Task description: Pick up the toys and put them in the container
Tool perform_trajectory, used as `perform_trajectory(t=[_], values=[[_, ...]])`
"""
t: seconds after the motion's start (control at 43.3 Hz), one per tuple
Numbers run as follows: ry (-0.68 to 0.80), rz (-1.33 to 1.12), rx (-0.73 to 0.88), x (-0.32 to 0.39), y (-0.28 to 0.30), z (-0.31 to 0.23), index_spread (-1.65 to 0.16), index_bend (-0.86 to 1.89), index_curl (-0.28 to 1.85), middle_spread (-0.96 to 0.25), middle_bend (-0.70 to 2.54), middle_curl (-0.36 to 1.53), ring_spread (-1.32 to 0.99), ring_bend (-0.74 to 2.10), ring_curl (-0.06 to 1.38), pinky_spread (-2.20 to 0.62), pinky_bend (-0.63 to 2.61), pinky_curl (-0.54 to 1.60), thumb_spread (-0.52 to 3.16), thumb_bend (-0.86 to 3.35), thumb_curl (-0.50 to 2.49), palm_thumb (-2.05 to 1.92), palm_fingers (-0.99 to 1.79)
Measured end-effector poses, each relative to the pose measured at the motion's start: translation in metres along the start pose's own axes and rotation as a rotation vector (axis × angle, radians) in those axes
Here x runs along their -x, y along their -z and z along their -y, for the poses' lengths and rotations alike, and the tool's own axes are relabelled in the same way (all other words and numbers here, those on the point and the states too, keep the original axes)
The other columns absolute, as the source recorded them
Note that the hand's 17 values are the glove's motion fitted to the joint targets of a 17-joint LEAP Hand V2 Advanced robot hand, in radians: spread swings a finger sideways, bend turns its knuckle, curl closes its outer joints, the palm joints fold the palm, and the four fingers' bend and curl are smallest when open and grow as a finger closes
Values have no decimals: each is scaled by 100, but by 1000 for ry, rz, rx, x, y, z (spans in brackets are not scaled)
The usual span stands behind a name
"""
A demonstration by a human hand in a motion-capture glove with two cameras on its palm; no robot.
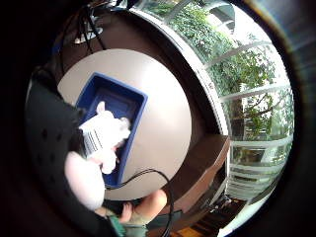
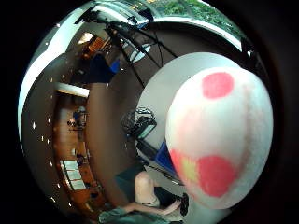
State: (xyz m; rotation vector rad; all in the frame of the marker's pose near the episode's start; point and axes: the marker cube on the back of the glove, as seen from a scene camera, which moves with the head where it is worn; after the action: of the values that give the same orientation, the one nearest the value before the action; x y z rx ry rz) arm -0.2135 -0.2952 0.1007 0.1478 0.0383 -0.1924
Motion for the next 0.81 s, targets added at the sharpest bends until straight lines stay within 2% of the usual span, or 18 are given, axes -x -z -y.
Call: perform_trajectory(t=[0.115, 0.185, 0.231, 0.254, 0.323, 0.415, 0.508, 0.808], values=[[-7, -5, 88, 12, -34, 0, -48, 93, 108, -31, 125, 87, -44, 142, 86, -33, 135, 67, 28, 10, 117, 65, 65], [0, 41, 204, 16, -53, -3, -47, 84, 109, -32, 118, 86, -43, 139, 85, -32, 138, 67, 30, 8, 117, 65, 50], [17, 75, 267, 18, -63, -5, -45, 65, 105, -32, 101, 81, -42, 134, 84, -31, 139, 66, 39, 6, 116, 62, 11], [25, 85, 282, 18, -66, -6, -41, 52, 100, -29, 86, 76, -38, 122, 82, -25, 138, 68, 53, 2, 114, 51, -34], [47, 79, 270, 18, -71, -11, -34, 25, 87, -16, 56, 66, -26, 86, 74, -14, 137, 64, 71, -5, 105, 40, -84], [63, 68, 232, 17, -64, -15, -29, 7, 72, -7, 33, 56, -16, 53, 62, -6, 127, 57, 88, -4, 95, 31, -71], [69, 84, 203, 13, -48, -22, -24, 2, 60, -1, 16, 49, -9, 35, 53, -1, 116, 52, 100, -4, 86, 25, -59], [66, 64, 73, -18, 44, -79, -18, 4, 38, 5, 7, 34, 0, 18, 43, 6, 99, 42, 121, -2, 64, 15, -41]])
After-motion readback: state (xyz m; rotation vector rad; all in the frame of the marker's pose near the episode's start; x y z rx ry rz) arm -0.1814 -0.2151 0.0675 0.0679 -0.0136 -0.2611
